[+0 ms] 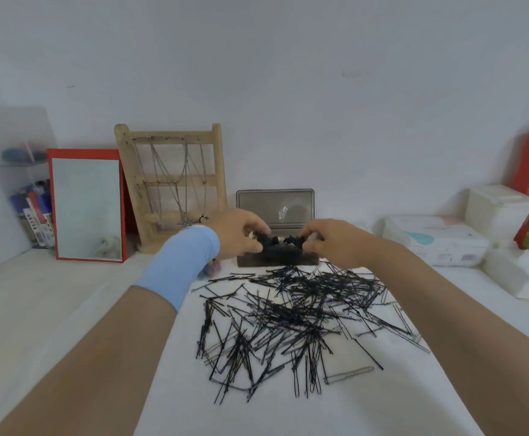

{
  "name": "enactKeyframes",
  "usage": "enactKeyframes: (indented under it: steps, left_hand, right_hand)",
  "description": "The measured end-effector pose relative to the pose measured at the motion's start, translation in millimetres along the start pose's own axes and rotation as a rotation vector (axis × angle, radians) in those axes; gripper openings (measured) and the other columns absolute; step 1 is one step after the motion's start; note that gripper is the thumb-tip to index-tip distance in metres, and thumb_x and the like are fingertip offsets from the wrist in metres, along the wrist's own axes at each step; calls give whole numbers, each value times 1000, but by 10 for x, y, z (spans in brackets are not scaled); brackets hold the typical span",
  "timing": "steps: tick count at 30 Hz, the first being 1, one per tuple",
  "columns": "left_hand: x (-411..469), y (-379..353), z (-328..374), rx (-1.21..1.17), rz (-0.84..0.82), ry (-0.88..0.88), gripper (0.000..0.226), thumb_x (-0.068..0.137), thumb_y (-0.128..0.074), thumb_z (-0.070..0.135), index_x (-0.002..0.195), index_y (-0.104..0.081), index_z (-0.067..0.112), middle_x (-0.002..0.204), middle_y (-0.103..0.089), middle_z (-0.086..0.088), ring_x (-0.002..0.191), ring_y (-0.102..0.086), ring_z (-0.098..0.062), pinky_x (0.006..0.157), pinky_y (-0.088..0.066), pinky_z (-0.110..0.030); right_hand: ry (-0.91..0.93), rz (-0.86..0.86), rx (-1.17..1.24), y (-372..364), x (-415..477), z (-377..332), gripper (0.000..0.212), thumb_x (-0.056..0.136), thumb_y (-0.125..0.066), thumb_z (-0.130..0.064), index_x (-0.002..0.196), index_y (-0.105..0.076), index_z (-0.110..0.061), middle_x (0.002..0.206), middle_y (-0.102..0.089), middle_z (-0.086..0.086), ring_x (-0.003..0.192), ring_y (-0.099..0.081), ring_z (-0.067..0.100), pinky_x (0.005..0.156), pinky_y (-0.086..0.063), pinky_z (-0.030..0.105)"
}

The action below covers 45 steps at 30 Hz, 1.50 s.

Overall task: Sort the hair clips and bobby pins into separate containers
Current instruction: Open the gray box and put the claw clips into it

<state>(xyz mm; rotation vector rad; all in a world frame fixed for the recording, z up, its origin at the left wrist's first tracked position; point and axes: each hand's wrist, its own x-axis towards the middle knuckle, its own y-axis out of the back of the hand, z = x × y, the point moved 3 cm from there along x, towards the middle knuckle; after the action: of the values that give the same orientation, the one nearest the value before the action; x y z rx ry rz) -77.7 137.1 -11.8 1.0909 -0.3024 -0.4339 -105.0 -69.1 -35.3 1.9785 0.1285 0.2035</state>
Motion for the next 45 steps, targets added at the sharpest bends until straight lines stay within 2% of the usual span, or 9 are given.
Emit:
enactKeyframes:
  steps: [9,14,22,30,36,38,41,43,45]
  left_hand:
    - [876,17,-283,58,5,23,37,91,-67,17,123,-64,36,122,-60,8,110,-56,-15,91,-40,-26]
    - [1000,-98,-445,23,-42,34,50,90,-65,9,133,-60,33,128,-64,16,115,-60,-8,105,-44,-31]
    - [933,-208,-476,178,-214,28,56,84,-70,52,136,-55,39,140,-52,15,127,-51,-14,97,-40,-28]
    - [863,-268,-594,223,-48,50,64,80,-74,49,138,-51,36,141,-42,6,131,-40,-20,102,-39,-37]
    - [878,-256,-523,206,16,46,61,84,-76,36,139,-51,31,142,-45,4,126,-49,-20,103,-40,-34]
    - [828,-267,-495,244,40,31,59,83,-75,41,137,-52,33,141,-45,7,127,-46,-19,105,-40,-35]
    - [702,-252,-370,189,205,-53,26,87,-69,38,112,-62,32,122,-53,8,115,-50,-16,95,-41,-30]
    - [624,-299,-273,140,191,-44,7,91,-65,35,95,-64,29,104,-59,10,99,-58,-14,88,-48,-30]
    - [575,-444,-202,173,20,34,15,93,-61,39,97,-69,27,102,-67,9,95,-63,-15,89,-52,-33]
  right_hand:
    - [-29,11,-52,119,883,203,19,97,-59,-28,116,-63,-23,101,-61,0,85,-55,16,68,-40,26]
    - [12,-77,-32,30,1071,261,41,92,-68,-26,131,-59,-29,111,-61,-10,99,-57,12,88,-41,25]
    - [80,-179,-175,-109,1131,136,39,79,-75,-30,118,-70,-30,114,-69,-9,103,-63,13,92,-51,32]
    - [98,-144,-93,-174,1043,42,46,83,-71,-46,126,-63,-34,129,-61,-12,118,-55,13,101,-45,35]
    - [97,-125,-186,-205,910,114,52,82,-77,-30,132,-60,-29,133,-58,-7,121,-53,17,99,-42,30]
    - [126,-29,-88,-111,818,120,48,83,-76,-28,128,-63,-27,127,-60,-8,117,-54,11,100,-40,27]
    - [78,131,12,112,621,152,21,85,-66,-15,95,-72,-32,96,-66,-13,85,-60,4,79,-47,20]
    - [0,40,-39,153,505,198,27,83,-57,-8,80,-72,-30,79,-67,-14,70,-62,1,65,-49,15]
    - [-88,-156,-221,34,405,317,21,85,-54,-10,84,-74,-19,78,-70,-4,73,-67,10,70,-56,25]
